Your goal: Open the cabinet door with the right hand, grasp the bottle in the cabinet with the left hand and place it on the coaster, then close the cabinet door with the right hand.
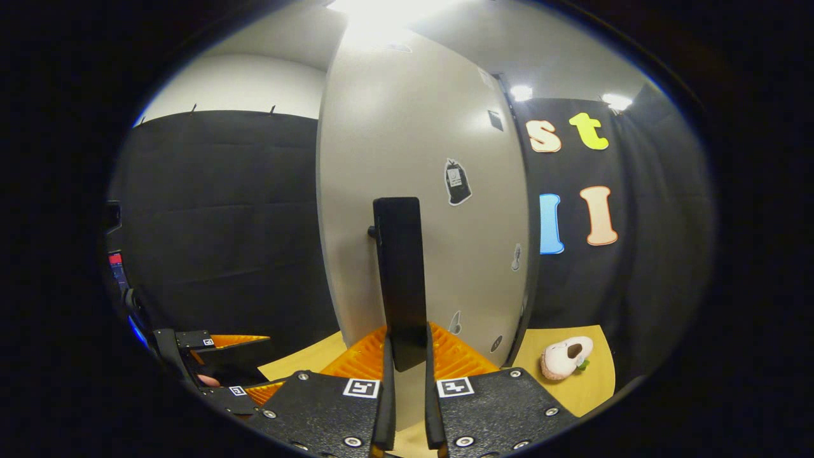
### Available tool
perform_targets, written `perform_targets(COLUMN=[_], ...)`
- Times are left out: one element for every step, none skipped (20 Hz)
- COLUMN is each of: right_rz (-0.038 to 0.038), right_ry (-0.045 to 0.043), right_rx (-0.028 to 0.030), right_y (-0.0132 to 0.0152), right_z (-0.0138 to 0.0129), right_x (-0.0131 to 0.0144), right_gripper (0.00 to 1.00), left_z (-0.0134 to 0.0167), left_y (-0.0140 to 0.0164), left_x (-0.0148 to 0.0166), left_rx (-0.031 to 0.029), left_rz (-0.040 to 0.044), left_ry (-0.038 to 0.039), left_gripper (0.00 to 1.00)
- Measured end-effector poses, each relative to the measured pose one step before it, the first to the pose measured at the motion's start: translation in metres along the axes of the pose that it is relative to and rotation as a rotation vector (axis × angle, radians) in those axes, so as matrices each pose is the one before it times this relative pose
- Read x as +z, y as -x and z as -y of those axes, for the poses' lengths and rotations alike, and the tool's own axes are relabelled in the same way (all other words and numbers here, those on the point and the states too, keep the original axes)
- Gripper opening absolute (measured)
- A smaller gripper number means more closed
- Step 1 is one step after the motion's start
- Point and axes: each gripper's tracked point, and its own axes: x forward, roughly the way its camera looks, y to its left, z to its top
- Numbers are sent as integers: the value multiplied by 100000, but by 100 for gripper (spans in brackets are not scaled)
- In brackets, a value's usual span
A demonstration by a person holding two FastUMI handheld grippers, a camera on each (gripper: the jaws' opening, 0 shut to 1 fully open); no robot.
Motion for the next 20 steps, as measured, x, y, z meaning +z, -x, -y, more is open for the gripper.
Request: perform_targets(right_rz=[525, 961, 419, -642, -1059, -199, 1266, 583, 156, -139, -713, -612, 448, 594, 1029, 381, 392, -176, 232, 1317], right_ry=[971, 206, 926, 2443, 2327, 98, -1638, -2077, -1817, -1209, -280, 376, 431, 576, 1117, 1200, 874, 789, 791, 1569], right_rx=[-2820, -2802, -1823, -1980, -1668, -1537, -1294, -1300, -1263, -724, -778, -1179, -1017, -1731, -2472, -2122, -1741, -1851, -1869, -3997], right_y=[453, 1027, 840, 602, 623, 80, 229, -270, -95, -161, -29, 235, 341, 121, 528, -178, 140, -78, 171, 115], right_z=[262, 147, -54, 201, 305, 716, 400, 665, 577, 552, 373, 394, 322, 361, 755, 583, 418, 315, 507, 828], right_x=[-38, 10, -222, -705, -769, -307, 117, -97, -59, -26, 70, -169, 185, 62, 252, -145, 50, -122, 43, 208], right_gripper=[21, 21, 21, 20, 15, 16, 16, 16, 16, 16, 16, 14, 17, 24, 32, 34, 35, 36, 38, 40], left_z=[-171, -145, -73, -140, -325, -306, -339, -247, -408, -340, -692, -942, 26, 465, 362, 271, 17, -92, 650, 515], left_y=[61, -141, -298, -433, -638, -932, -1680, -1480, -1818, -1745, -2138, -1971, -2085, -2109, -2079, -2095, -1434, -1692, -1822, -1667], left_x=[787, 273, 32, -150, -435, -270, -208, -143, -570, -467, -566, 173, 337, 182, 246, 466, 399, 562, 345, 220], left_rx=[482, 716, 333, 583, 351, 394, 206, 7, 543, 442, 1972, 3661, 151, -906, -393, -477, 465, 751, -1142, -879], left_rz=[2177, 1717, 460, -1122, -1360, -1137, -924, -1042, -1552, -1869, -2075, -31, 520, 445, 1093, 1477, 1245, 1972, 1303, 539], left_ry=[-348, -25, 162, -285, -181, 178, 934, 1273, 816, -95, -2653, -3017, -169, 1259, 482, -854, -2248, -1755, -126, 464], left_gripper=[87, 92, 92, 87, 87, 87, 87, 87, 87, 87, 92, 92, 87, 87, 88, 84, 88, 92, 92, 92])
